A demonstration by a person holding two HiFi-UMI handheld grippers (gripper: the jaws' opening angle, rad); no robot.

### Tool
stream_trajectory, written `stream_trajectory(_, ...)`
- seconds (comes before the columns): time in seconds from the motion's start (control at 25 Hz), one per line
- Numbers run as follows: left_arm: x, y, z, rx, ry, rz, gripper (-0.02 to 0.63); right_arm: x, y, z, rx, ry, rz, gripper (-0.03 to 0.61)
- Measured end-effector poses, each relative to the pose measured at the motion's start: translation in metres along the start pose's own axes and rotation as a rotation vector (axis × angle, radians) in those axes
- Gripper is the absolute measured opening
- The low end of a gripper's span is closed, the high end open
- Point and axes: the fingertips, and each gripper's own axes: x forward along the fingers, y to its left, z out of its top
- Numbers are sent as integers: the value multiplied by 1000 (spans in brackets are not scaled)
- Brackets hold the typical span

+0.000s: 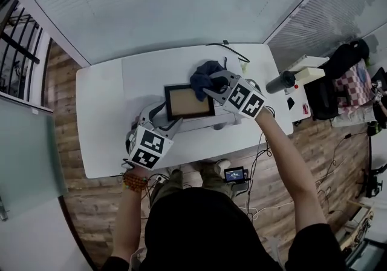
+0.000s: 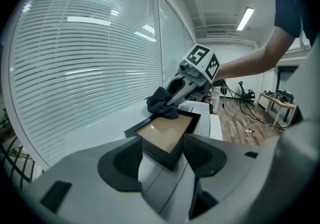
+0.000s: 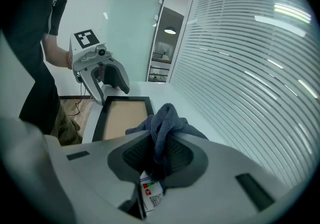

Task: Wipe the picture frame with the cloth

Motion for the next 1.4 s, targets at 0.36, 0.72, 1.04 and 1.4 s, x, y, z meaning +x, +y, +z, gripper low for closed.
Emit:
stream_trajectory(0.36,4,-5,-2,-54,37,-35,235,-23,19,-11,63,-80,-37,48)
stream_trajectory(0.72,3,-5,-2,-26,24,-18,235,-19,61,-3,31,-120,11,46)
stream_trajectory(1.04,1,-5,-1,-5,14,-15,233,-30,87,0,61,-166,71,46)
stream_trajectory(1.4,-12,-19,-9,164,68,-203,325,-50,62,2,162,-329,-12,48)
